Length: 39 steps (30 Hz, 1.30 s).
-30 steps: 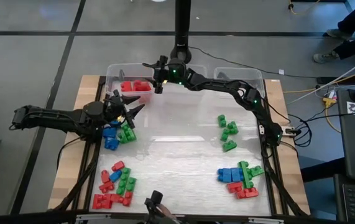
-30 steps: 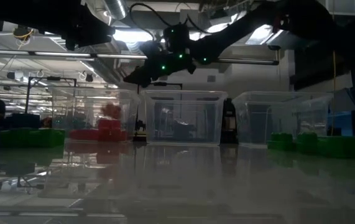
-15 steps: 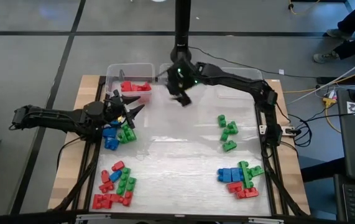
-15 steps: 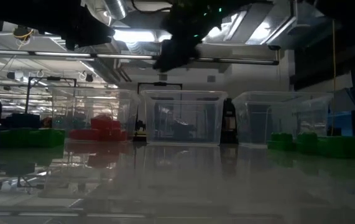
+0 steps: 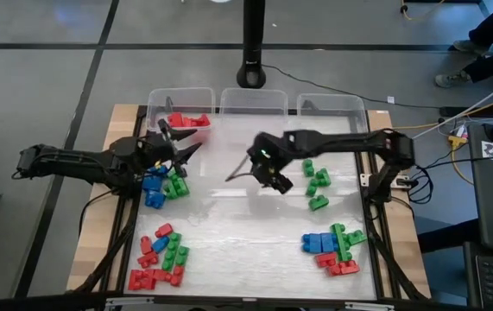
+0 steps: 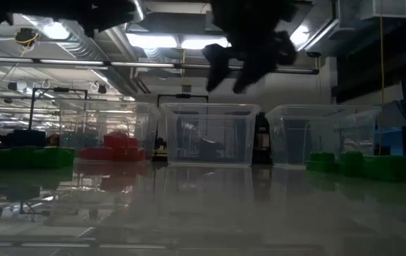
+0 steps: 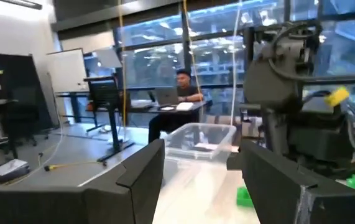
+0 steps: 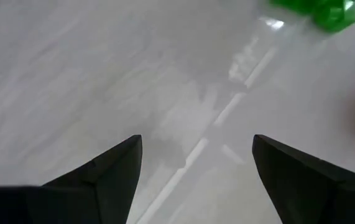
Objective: Sort blocks
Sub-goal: Put the red game piece into the left transparent bin
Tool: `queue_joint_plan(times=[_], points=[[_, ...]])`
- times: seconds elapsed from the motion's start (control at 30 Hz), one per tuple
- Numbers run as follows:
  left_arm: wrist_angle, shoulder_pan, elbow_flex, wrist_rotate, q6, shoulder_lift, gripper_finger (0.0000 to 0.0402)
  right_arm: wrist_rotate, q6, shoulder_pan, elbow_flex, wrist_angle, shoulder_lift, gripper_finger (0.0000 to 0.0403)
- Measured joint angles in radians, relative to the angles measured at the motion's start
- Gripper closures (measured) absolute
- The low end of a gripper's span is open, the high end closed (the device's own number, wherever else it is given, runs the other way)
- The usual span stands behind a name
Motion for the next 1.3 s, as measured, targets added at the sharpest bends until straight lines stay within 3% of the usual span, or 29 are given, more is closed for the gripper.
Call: queue_joint_plan(times=[0.1, 0.3, 0.47, 0.7, 0.97, 1.1, 1.3], points=[[-0.131, -0.015, 0.103, 0.000, 0.010, 0.098, 0.0204, 0.011, 0.061, 0.022, -0.175, 0.131, -0.098, 0.0097], [-0.631, -0.082, 0.393, 0.000, -0.126, 0.294, 0.0204, 0.023, 0.187, 0.086, -0.506, 0.512, -0.272, 0.0097], [-0.982, -0.187, 0.532, -0.001, -0.368, 0.416, 0.0204, 0.092, 0.304, 0.161, -0.704, 0.746, -0.324, 0.0097], [-1.359, -0.411, 0.534, 0.074, -0.854, 0.522, 0.0204, 0.244, 0.425, 0.274, -0.822, 0.972, -0.323, 0.0097], [-1.479, -0.659, 0.534, 0.199, -1.249, 0.630, 0.0204, 0.429, 0.427, 0.375, -0.832, 1.113, -0.323, 0.0097], [-1.478, -0.726, 0.534, 0.204, -1.304, 0.671, 0.0204, 0.465, 0.427, 0.399, -0.832, 1.114, -0.323, 0.0097], [-1.484, -0.723, 0.533, 0.231, -1.357, 0.705, 0.0180, 0.467, 0.430, 0.431, -0.832, 1.114, -0.323, 0.0097]])
